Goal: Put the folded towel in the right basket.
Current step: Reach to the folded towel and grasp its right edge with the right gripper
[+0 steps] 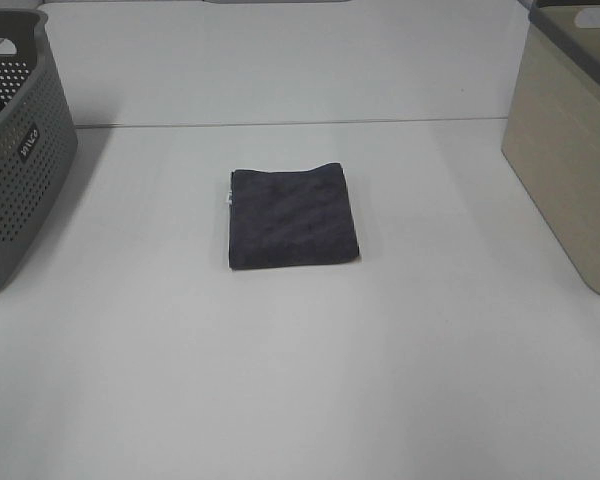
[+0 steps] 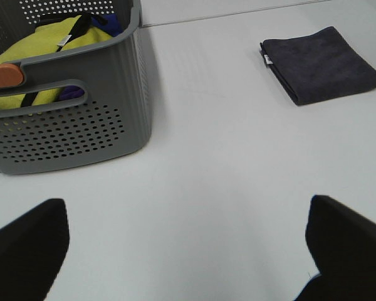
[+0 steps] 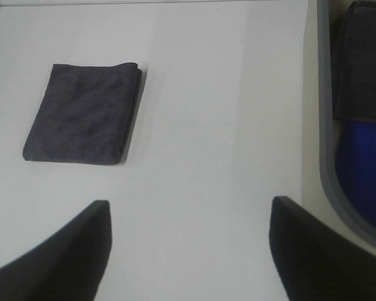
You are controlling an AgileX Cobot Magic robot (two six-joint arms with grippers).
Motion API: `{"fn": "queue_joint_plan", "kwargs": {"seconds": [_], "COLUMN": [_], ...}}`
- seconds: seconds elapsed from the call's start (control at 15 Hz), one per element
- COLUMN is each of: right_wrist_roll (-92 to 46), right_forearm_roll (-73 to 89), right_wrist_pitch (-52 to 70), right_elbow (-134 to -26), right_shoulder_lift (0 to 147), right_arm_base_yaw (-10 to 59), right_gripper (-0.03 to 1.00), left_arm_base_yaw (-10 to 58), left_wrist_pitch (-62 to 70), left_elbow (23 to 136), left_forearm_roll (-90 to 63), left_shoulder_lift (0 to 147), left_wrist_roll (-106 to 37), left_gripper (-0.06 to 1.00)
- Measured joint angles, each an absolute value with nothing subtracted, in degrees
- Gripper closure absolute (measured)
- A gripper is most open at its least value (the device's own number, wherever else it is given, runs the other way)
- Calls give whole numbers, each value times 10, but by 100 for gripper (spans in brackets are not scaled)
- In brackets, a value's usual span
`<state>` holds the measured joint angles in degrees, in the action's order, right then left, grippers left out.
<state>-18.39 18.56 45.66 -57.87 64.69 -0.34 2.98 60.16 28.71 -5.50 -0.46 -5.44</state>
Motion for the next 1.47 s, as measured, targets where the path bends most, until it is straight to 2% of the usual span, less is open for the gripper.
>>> {"fn": "queue_joint_plan", "kwargs": {"seconds": [0.27,0.47,0.73,1.27,1.47], "right_wrist_roll": [-197,-198,-172,-171,-188], "right_forearm_roll": [190,180,182,268,303], "right_wrist_pitch": [493,508,519,584,604], "right_elbow": [-690,-779,-833,-939,-974], "right_shoulder_lift": [780,874,965,1180,1247], "right_arm_base_yaw": [-3,72,138,139,139], "right_gripper": [29,29,29,29,24], "left_arm_base_yaw": [30,30,30,30,30], "left_wrist_pitch": [602,602,602,602,602], "left_elbow": [287,287,287,287,287], "left_forearm_roll": [-55,-55,-55,-55,-55], "left_shoulder_lift": [-5,-5,-5,-5,-5], "left_wrist_roll": [-54,-54,-54,-54,-54], "left_gripper": [-3,-3,-3,-3,-3]}}
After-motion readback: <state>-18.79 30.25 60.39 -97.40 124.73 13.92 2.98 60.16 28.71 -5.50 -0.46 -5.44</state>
